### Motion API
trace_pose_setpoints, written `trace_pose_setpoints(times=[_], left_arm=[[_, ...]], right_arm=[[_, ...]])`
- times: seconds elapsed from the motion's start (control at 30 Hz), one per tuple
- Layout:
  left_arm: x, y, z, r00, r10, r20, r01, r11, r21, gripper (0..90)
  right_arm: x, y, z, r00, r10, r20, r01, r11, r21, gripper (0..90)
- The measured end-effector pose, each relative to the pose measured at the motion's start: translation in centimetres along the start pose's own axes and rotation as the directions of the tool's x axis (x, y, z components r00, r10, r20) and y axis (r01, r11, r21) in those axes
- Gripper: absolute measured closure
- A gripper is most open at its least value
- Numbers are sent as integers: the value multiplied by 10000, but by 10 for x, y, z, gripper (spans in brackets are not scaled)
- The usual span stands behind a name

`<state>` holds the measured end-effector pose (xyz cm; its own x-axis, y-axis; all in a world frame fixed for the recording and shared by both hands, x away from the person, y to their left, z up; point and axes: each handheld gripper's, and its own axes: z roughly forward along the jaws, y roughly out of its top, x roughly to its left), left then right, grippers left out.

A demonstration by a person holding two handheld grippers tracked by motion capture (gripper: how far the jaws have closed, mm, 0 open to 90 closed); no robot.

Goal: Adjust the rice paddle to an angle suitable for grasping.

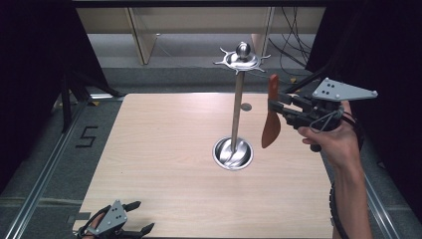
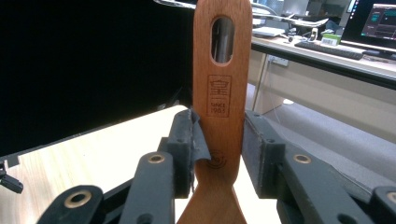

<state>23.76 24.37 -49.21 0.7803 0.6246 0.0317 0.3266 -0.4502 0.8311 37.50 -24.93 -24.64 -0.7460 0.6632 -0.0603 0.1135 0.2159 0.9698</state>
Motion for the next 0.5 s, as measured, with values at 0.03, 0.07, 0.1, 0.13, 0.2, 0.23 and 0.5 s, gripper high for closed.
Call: trace_pose_setpoints(times=[0.03, 0.07, 0.1, 0.13, 0.2, 0.23, 0.5], left_arm=[[-1, 0, 1, 9999, -151, 6, 151, 9998, -104, 197], [-2, -1, 3, 9997, -189, -141, 184, 9994, -309, 198], [-2, -1, 2, 9998, -165, -89, 162, 9996, -244, 198], [-1, -1, 1, 9999, -47, -97, 45, 9999, -155, 198], [-2, -1, 2, 9998, -156, -83, 154, 9997, -212, 198], [-2, -1, 3, 9997, -215, -136, 209, 9989, -422, 197], [-1, 0, 1, 10000, -14, -63, 13, 9999, -103, 197]], right_arm=[[-1, 1, 0, 10000, -18, 9, 18, 10000, 26, 671], [-2, 1, 2, 10000, -8, -37, 8, 10000, 23, 671], [-2, 1, 2, 10000, 87, 29, -87, 10000, -18, 671], [-4, 1, 3, 10000, 24, 33, -24, 10000, 10, 671], [-5, 2, 5, 10000, 7, 1, -7, 10000, -28, 671], [-5, 3, 6, 10000, 23, 81, -22, 10000, -72, 671], [-7, 10, 14, 9999, 85, 80, -84, 9998, -194, 671]])
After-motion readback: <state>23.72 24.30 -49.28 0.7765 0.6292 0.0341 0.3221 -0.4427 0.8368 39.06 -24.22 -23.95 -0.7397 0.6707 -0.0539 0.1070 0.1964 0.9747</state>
